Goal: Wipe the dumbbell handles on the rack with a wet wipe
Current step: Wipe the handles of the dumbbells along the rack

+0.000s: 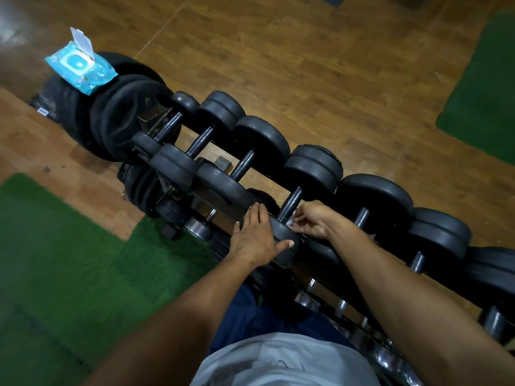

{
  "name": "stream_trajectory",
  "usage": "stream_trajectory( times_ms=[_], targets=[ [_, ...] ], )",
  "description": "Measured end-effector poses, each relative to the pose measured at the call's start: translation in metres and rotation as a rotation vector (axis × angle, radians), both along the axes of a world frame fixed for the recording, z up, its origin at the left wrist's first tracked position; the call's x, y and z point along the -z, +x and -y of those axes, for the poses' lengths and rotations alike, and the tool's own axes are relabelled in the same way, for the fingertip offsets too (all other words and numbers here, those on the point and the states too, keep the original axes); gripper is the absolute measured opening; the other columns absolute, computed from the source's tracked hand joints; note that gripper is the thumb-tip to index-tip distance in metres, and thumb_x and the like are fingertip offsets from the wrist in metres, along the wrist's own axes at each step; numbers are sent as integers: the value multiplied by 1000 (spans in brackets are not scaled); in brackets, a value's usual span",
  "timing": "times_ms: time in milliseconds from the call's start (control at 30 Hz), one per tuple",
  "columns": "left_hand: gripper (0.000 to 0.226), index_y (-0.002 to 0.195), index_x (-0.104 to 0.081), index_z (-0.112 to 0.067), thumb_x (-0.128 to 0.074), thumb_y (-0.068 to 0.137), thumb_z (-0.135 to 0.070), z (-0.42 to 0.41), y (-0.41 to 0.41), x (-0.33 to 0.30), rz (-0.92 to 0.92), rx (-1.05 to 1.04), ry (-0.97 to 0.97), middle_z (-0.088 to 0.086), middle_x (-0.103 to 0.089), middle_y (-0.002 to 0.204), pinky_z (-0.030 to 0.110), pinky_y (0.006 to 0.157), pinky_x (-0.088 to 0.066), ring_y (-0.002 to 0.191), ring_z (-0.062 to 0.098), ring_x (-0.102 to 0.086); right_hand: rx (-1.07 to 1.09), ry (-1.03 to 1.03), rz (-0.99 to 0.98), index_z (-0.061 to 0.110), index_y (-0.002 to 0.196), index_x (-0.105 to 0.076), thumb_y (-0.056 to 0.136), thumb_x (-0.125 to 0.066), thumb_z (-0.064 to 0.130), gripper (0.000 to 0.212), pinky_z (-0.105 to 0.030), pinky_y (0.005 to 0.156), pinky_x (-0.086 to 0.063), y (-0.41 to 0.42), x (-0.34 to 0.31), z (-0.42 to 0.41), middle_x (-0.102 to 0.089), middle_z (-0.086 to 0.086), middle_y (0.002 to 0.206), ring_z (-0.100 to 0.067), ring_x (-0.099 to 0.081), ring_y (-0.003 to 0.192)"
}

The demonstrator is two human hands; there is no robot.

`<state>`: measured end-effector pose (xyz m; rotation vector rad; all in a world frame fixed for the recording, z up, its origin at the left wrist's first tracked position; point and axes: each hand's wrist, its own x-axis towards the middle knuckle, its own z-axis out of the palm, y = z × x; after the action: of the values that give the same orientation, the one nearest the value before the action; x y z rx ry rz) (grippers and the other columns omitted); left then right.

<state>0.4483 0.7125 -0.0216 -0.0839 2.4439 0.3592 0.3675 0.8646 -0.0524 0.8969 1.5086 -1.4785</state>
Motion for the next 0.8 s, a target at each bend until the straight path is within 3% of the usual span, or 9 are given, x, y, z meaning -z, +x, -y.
stream_trajectory(
  times_ms=[133, 267, 400, 500, 567, 667, 800],
  targets=[
    [123, 162, 10, -10, -54, 84, -81, -1, -1, -1, 0, -2, -6, 7, 9, 172, 53, 126, -16, 158, 23, 5, -4, 40, 1, 2, 80, -54, 92, -32, -12, 29, -29, 45, -49, 1, 1, 7, -47, -14, 70, -22, -48, 58],
    [123, 162, 11, -11, -53, 84, -82, 0, -1, 1, 6, 1, -8, 7, 10, 172, 53, 126, -16, 158, 23, 5, -35, 41, -14, 2, 84, -55, 94, -36, -10, 25, -28, 46, -53, 3, 2, 8, -51, -15, 74, -21, -55, 63],
    [122, 162, 10, -11, -54, 84, -81, -1, 0, 2, -8, -4, 0, 6, 9, 172, 53, 126, -16, 158, 23, 5, -150, 122, -130, -1, 86, -56, 94, -47, -7, 14, -32, 64, -53, 8, -2, 2, -52, -15, 70, -19, -54, 58],
    [123, 162, 9, -11, -54, 84, -81, -1, 1, 3, -20, -4, 5, 7, 8, 172, 53, 126, -17, 158, 24, 4, -219, 87, -253, 6, 69, -58, 91, -52, -5, 26, -32, 64, -51, 12, -5, -5, -51, -11, 61, -15, -54, 52],
    [123, 161, 9, -11, -56, 83, -80, -1, 1, 4, -26, -8, 8, 7, 8, 172, 53, 125, -17, 158, 24, 4, -434, 184, -442, 10, 69, -68, 91, -59, 6, 24, -30, 65, -49, 12, -7, -6, -63, -6, 66, -14, -60, 61],
    [123, 162, 8, -11, -56, 83, -81, -1, 1, 5, -26, -10, 3, 7, 7, 172, 53, 125, -17, 158, 24, 3, -854, 338, -766, 21, 95, -75, 95, -59, 18, 15, -30, 69, -49, 8, -9, 2, -72, 7, 87, -10, -64, 82],
    [123, 162, 7, -12, -55, 82, -82, -1, 0, 5, -31, -17, -4, 6, 6, 172, 53, 126, -17, 158, 23, 3, -1250, 404, -877, 29, 117, -70, 89, -56, 16, 34, -35, 77, -52, 2, -3, 8, -70, 4, 116, -19, -65, 106]
  ],
)
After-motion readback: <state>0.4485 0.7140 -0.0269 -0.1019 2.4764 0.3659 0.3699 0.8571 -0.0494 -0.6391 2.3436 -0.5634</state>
